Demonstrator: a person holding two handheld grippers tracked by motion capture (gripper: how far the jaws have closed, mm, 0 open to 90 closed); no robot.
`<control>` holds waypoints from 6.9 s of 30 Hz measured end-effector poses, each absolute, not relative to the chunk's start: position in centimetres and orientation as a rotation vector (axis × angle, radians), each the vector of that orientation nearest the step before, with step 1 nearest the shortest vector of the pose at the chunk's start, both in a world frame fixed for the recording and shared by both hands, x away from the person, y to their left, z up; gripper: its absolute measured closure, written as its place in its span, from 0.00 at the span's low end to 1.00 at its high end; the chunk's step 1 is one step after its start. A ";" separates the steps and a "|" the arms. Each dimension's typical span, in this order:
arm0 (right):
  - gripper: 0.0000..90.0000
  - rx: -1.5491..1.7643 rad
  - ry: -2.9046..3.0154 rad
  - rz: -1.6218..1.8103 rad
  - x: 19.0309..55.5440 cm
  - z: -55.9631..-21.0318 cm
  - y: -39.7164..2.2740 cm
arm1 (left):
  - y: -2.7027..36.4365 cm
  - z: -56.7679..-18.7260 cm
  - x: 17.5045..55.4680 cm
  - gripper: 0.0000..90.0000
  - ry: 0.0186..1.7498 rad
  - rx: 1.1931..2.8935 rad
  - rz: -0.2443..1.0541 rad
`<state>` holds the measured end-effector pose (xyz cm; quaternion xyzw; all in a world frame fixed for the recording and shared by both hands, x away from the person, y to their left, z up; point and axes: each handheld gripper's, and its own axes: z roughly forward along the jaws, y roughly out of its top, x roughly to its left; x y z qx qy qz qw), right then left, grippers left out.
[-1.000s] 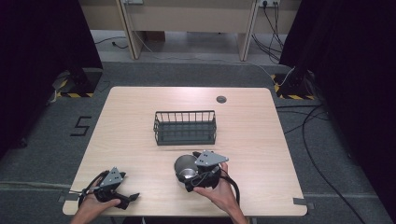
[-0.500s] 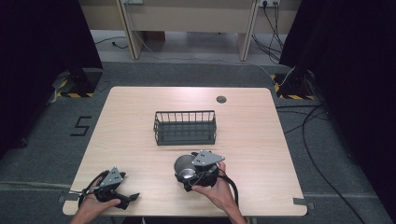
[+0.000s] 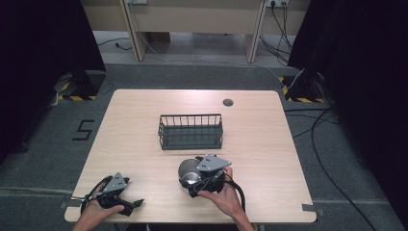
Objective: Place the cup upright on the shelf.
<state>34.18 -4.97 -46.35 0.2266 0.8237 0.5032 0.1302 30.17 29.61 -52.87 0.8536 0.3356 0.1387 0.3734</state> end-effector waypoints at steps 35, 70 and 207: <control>0.07 0.671 2.355 1.484 38.5 -39.4 -5.8 | 29.6 -52.9 30.2 0.00 0.861 2.183 0.356; 0.07 0.689 2.348 1.473 44.8 -34.2 -3.8 | 29.6 -52.8 30.2 0.00 0.862 2.184 0.351; 0.17 0.869 2.204 1.405 48.0 -37.7 -3.9 | 29.6 -52.9 30.1 0.00 0.858 2.181 0.350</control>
